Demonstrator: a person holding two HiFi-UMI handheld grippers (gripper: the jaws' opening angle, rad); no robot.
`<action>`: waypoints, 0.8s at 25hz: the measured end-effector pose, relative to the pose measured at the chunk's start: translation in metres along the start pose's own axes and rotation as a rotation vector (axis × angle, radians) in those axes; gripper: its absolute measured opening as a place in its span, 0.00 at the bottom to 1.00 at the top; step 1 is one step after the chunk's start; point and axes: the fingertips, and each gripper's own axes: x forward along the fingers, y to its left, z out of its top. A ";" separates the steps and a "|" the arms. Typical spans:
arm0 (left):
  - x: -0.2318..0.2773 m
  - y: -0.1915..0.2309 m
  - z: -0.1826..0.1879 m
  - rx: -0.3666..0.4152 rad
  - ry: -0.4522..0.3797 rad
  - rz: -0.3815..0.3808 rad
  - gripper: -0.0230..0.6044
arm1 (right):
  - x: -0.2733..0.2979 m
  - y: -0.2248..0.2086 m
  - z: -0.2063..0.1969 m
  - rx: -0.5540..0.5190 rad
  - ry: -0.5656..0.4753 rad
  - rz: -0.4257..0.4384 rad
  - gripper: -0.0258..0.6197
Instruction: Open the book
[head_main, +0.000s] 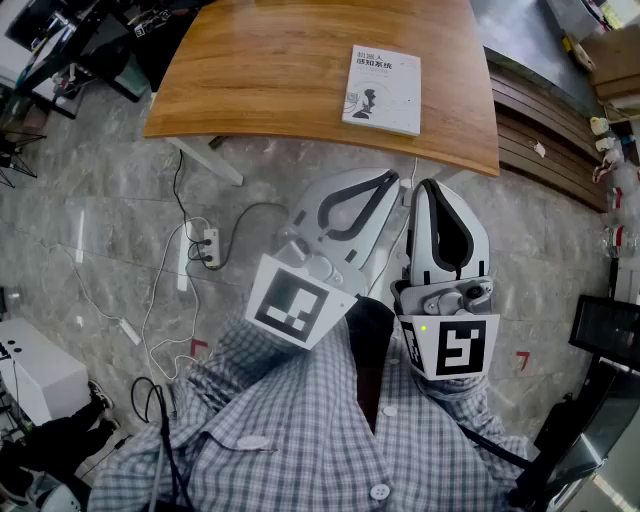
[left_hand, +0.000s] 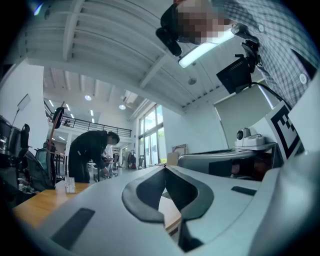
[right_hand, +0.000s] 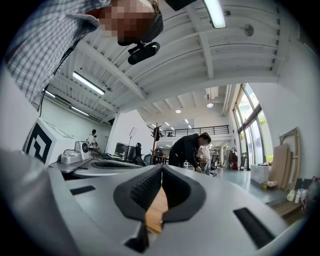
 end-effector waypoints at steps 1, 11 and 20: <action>0.000 0.000 0.000 -0.002 -0.003 0.003 0.05 | 0.001 0.000 0.000 0.000 -0.001 0.000 0.07; 0.003 -0.005 -0.001 0.005 0.010 0.012 0.05 | -0.007 -0.011 0.000 0.019 -0.001 -0.010 0.07; 0.005 -0.018 0.002 0.000 0.007 0.038 0.05 | -0.019 -0.020 -0.001 0.033 -0.001 0.014 0.07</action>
